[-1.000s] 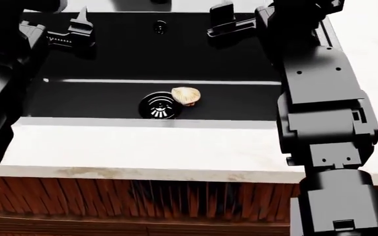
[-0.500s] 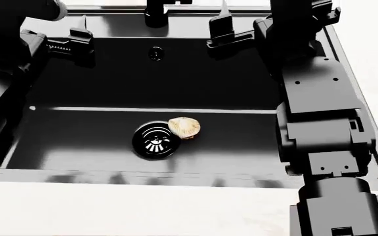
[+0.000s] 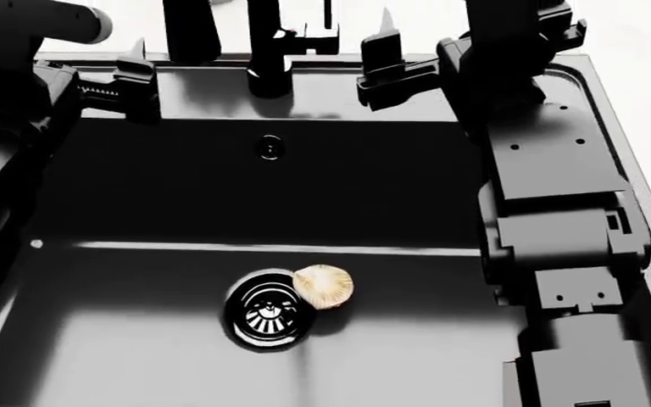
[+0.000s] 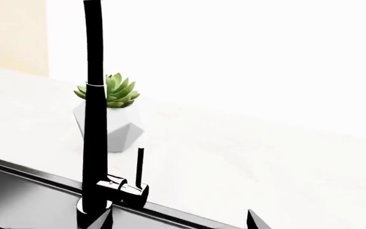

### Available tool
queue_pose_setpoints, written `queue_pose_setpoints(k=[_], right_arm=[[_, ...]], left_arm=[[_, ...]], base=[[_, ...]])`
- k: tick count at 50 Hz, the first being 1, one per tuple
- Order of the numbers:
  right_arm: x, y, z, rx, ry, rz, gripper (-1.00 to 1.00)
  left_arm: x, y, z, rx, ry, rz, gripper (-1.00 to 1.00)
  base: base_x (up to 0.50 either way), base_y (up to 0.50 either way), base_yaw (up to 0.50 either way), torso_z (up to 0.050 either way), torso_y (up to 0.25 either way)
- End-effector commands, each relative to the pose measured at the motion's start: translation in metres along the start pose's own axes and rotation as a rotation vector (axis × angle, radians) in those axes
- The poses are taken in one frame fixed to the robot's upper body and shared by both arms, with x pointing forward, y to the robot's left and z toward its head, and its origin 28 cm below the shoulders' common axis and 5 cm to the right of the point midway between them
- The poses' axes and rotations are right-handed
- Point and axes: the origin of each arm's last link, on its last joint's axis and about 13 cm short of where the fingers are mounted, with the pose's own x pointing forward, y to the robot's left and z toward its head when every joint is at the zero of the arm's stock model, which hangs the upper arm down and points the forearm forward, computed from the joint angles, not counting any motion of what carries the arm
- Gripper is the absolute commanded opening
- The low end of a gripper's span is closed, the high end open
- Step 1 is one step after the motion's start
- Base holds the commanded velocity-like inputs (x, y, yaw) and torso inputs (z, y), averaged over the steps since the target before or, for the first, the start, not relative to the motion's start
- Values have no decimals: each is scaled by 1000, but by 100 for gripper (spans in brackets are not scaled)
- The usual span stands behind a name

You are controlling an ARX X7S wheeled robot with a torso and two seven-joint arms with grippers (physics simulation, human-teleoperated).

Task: Turn on the sink faucet.

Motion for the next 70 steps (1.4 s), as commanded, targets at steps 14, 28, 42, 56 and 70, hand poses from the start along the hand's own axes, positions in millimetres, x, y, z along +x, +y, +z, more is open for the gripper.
queue_pose_setpoints(k=[14, 28, 42, 56, 70], right_arm=[[-2, 3, -7, 10, 19, 1, 100], [-8, 5, -12, 30, 25, 13, 100], [12, 5, -10, 70, 102, 24, 100], [16, 20, -7, 81, 173, 31, 100], [17, 20, -3, 118, 156, -15, 100]], left_arm=[[1, 4, -9, -2, 24, 19, 100], [2, 0, -9, 0, 25, 5, 100], [4, -2, -12, 3, 32, -6, 100], [1, -1, -13, -6, 28, -6, 100], [0, 4, -16, -32, -20, -17, 100]], base=[[301, 221, 0, 0, 1], [133, 111, 0, 0, 0], [0, 0, 0, 0, 0], [0, 0, 0, 0, 0], [0, 0, 0, 0, 0]])
